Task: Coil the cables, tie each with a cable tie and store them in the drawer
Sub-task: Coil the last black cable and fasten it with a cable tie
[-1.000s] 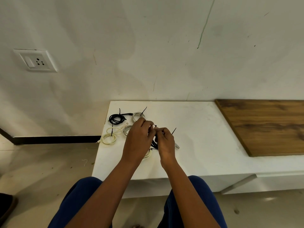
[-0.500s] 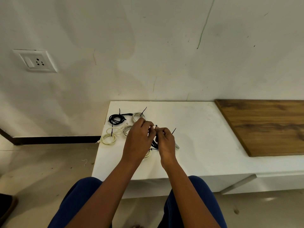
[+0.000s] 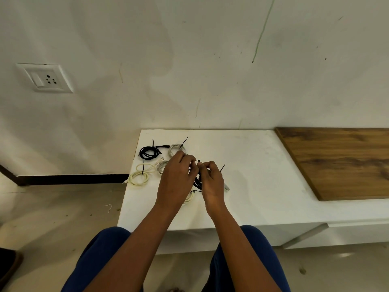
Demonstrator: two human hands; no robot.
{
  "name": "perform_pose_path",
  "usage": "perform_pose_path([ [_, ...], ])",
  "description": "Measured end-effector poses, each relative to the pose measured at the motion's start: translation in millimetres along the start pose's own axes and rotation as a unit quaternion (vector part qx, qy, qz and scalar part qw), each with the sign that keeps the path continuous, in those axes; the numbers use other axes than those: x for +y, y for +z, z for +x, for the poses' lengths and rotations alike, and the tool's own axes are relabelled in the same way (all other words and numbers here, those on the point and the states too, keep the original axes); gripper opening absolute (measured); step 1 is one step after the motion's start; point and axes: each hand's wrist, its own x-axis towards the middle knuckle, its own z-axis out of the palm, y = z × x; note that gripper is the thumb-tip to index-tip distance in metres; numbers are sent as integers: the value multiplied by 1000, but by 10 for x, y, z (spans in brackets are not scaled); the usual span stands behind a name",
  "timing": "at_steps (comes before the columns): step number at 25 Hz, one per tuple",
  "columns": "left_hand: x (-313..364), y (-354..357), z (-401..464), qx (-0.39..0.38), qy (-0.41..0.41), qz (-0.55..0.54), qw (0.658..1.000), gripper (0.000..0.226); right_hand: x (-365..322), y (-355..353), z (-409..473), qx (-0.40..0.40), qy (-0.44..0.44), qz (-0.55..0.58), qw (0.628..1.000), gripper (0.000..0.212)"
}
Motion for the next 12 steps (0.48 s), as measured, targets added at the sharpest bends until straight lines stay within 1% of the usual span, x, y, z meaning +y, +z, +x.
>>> perform_pose_path([
  [5, 17, -6, -4, 5, 9, 2, 1000, 7, -1, 0, -8, -4, 9, 18, 1000, 16],
  [12, 15, -5, 3, -5, 3, 4, 1000, 7, 4, -6, -10, -10, -12, 6, 1000, 18],
])
